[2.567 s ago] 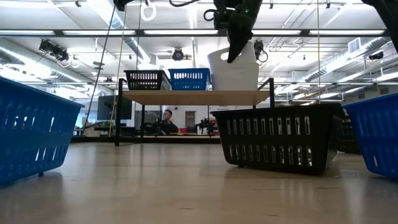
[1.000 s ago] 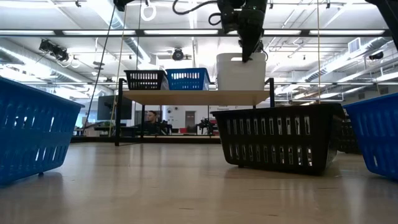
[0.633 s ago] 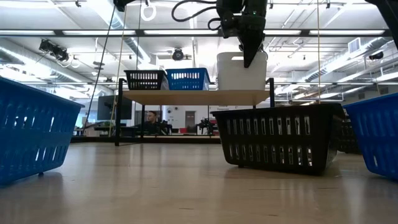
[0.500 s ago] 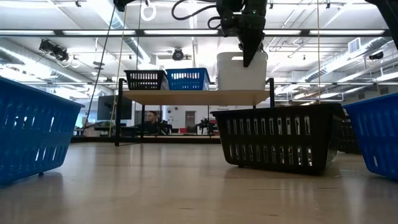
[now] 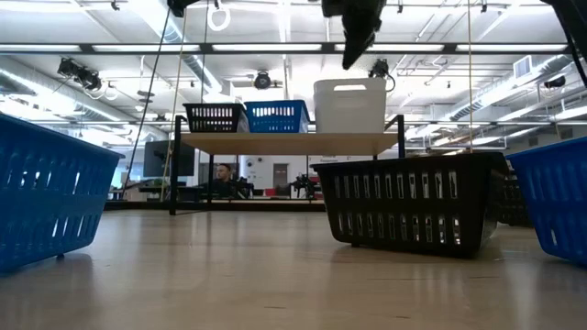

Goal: Stack baskets on shelf by color
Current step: Stack the top white bin on top of the other white bin on the shelf, then stack the bottom black bin on top of the other black bin on the shelf

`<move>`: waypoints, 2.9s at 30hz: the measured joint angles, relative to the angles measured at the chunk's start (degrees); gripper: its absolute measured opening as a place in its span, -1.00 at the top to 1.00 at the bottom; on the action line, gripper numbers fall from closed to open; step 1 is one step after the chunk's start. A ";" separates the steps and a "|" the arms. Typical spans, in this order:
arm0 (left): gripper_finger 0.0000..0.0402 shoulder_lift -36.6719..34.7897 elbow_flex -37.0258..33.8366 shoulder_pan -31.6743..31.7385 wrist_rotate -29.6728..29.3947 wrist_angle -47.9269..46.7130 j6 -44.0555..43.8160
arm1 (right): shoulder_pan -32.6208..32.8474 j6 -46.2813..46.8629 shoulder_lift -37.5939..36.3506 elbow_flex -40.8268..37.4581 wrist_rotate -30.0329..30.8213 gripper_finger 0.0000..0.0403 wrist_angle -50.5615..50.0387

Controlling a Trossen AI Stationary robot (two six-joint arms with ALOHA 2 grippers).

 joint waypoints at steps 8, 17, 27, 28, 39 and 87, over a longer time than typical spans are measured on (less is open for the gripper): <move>0.42 -0.03 0.00 0.00 -0.11 -0.13 1.05 | 7.52 -0.02 0.43 0.21 -0.66 0.47 7.74; 0.42 -0.55 0.00 0.00 -1.08 -1.07 1.10 | 13.11 -3.26 4.13 -4.34 0.70 0.47 19.65; 0.42 -3.40 0.07 0.00 -1.09 -4.46 0.90 | 10.21 -3.54 11.21 -4.44 0.33 0.47 20.61; 0.42 -3.45 0.07 0.00 -1.10 -4.49 0.90 | 9.95 -3.54 11.56 -4.44 0.33 0.47 20.63; 0.42 -3.44 0.07 0.00 -1.11 -5.09 0.87 | 7.55 -3.02 12.54 -4.42 2.16 0.48 20.70; 0.42 -3.44 -0.04 -0.02 -1.08 -5.44 -0.28 | 18.69 30.33 8.70 -6.58 -7.59 0.48 -2.29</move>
